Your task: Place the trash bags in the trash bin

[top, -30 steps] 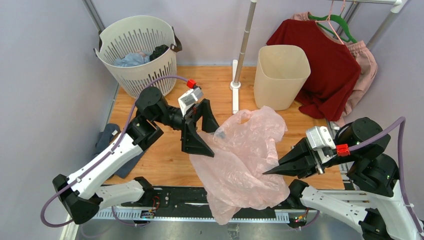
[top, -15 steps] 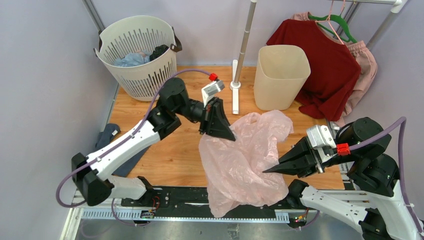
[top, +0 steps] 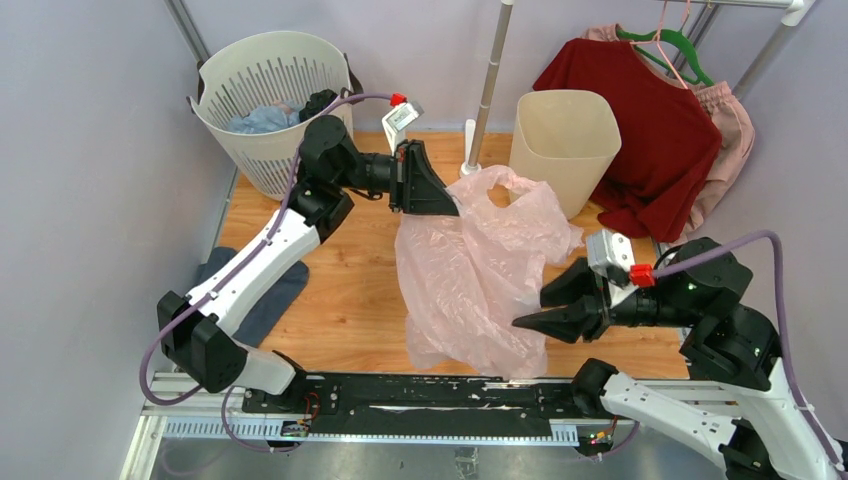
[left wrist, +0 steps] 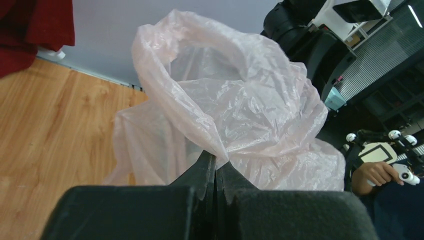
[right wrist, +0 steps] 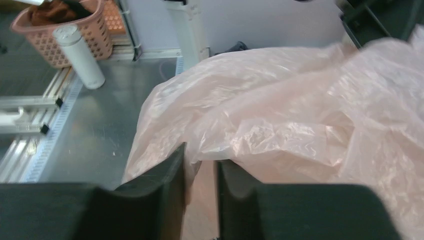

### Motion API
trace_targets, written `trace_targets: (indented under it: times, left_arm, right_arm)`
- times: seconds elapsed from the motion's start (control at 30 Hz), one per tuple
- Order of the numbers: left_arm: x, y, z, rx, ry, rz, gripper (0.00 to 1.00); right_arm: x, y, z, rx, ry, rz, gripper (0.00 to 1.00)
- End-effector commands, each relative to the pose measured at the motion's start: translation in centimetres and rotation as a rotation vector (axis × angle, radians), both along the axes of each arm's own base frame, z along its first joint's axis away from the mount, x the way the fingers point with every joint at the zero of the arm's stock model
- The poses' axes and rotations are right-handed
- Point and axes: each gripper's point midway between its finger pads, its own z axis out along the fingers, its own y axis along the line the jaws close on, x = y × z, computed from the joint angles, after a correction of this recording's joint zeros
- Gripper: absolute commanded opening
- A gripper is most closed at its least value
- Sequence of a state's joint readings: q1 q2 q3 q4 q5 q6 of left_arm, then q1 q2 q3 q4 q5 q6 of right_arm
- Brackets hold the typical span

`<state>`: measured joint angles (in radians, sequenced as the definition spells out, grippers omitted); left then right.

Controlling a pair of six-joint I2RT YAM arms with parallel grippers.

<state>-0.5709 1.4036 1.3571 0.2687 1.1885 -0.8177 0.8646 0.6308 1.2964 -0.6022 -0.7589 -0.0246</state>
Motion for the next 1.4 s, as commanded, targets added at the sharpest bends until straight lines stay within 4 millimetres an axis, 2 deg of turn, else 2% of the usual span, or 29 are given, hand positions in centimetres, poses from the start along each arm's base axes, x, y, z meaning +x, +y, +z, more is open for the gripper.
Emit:
trace_targets:
  times: [0.0,0.07,0.13,0.3,0.5,0.63,0.83,0.93,0.97,1.0,1.03,1.07,1.1,1.23,1.37]
  left_arm:
    - [-0.2,1.2,2.2,-0.035,-0.036,0.005,0.0]
    - [1.1,2.2,2.5,-0.036,-0.025,0.052,0.0]
    - [2.8,3.6,3.1,-0.041,-0.012,0.12,0.0]
    - [6.6,7.4,5.8,-0.067,-0.022,0.271,0.0]
    - [8.8,9.9,8.4,-0.086,-0.071,0.347,0.0]
    - [9.8,11.5,9.1,-0.091,-0.104,0.399,0.0]
    - [11.1,13.9,9.1,-0.095,-0.138,0.501,0.0]
    - [11.8,15.3,9.0,-0.101,-0.161,0.587,0.0]
    - [12.2,15.7,8.7,-0.092,-0.163,0.621,0.0]
    - [13.0,16.9,8.3,-0.071,-0.183,0.695,0.0]
    - [14.0,17.7,7.2,-0.017,-0.172,0.771,0.0]
    - [14.5,18.8,6.9,0.06,-0.222,0.867,0.0]
    - [14.9,19.7,5.5,0.147,-0.215,0.945,0.0]
    - [14.6,21.1,4.2,0.215,-0.227,1.044,0.0]
    - [13.7,21.6,3.8,0.236,-0.235,1.073,0.0]
  right_arm:
    - [4.6,-0.1,-1.4,-0.043,0.038,-0.254,0.4]
    - [6.4,-0.2,-2.2,-0.084,0.057,-0.345,0.7]
    - [7.9,-0.7,-2.5,-0.107,0.084,-0.44,0.79]
    - [9.9,-2.7,-1.6,-0.104,0.105,-0.612,0.82]
    - [13.4,-5.9,-0.2,-0.13,0.129,-0.897,0.84]
    - [15.9,-6.8,-0.1,-0.202,0.142,-1.048,0.85]
    - [20.4,-7.1,-1.5,-0.383,0.147,-1.251,0.87]
    - [22.8,-6.8,-2.6,-0.413,0.237,-1.265,0.87]
    - [23.7,-6.9,-3.0,-0.415,0.277,-1.265,0.87]
    - [24.6,-7.1,-3.4,-0.417,0.309,-1.269,0.87]
    - [25.4,-7.5,-3.6,-0.421,0.325,-1.292,0.87]
    - [26.5,-8.0,-3.9,-0.433,0.335,-1.323,0.87]
    - [27.2,-8.3,-4.1,-0.435,0.343,-1.336,0.87]
    - [30.4,-8.9,-4.8,-0.467,0.354,-1.378,0.87]
    - [34.2,-10.3,-6.6,-0.517,0.369,-1.426,0.87]
